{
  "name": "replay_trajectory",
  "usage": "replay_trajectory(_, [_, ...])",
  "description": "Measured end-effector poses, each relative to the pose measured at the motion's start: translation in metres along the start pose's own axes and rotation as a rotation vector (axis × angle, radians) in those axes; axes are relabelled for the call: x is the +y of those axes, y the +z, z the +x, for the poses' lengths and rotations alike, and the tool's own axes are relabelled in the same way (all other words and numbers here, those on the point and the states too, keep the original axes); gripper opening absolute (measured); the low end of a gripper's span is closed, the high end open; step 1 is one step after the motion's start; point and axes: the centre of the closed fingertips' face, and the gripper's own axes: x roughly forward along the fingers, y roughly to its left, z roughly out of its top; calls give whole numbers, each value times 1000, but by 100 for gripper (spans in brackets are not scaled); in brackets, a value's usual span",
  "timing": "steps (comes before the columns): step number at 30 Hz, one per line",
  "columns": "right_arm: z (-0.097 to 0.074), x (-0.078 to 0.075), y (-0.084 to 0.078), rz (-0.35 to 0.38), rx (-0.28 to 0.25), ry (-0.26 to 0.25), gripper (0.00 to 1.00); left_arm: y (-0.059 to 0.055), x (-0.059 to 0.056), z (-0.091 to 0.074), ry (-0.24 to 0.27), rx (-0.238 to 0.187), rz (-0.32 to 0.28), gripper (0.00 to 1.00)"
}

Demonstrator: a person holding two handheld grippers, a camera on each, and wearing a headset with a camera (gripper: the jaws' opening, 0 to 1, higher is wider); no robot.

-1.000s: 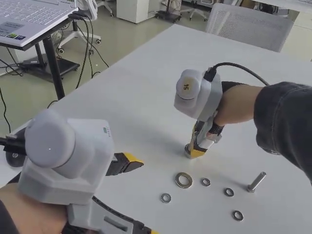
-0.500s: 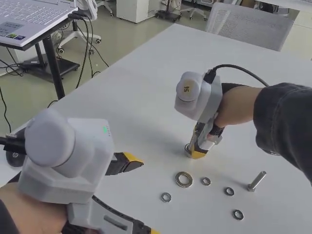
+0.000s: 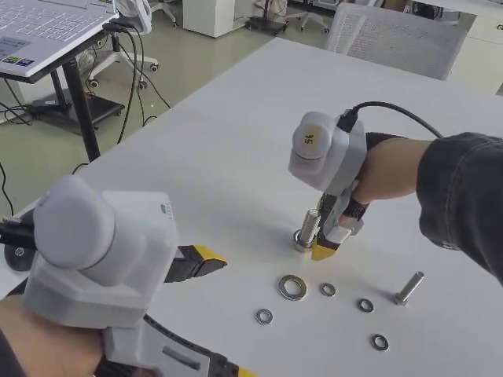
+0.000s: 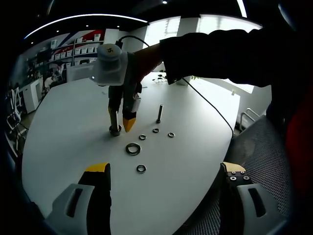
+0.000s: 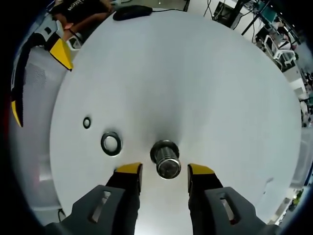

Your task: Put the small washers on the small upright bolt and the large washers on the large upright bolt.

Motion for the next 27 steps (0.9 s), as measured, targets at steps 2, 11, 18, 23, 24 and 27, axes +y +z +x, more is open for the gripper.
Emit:
replay_trajectory(2, [-1,2,-1,15,-13,7,40,0,0,0,-1,-1,0,92])
replay_trajectory(11, [-12,6,-14,62,-37,1,41,3,-2,1,-3,-2,7,92])
replay_trajectory(18, [-22,15,-23,89,-49,-8,41,6,-4,3,-7,-2,13,92])
replay_trajectory(23, [-26,21,-27,97,-58,-9,41,8,-4,3,-5,0,18,92])
replay_trajectory(24, [-26,21,-27,97,-59,-9,41,8,-4,3,-6,1,18,92])
replay_trajectory(27, [-27,24,-28,98,-66,-6,41,9,-4,3,-6,1,19,92])
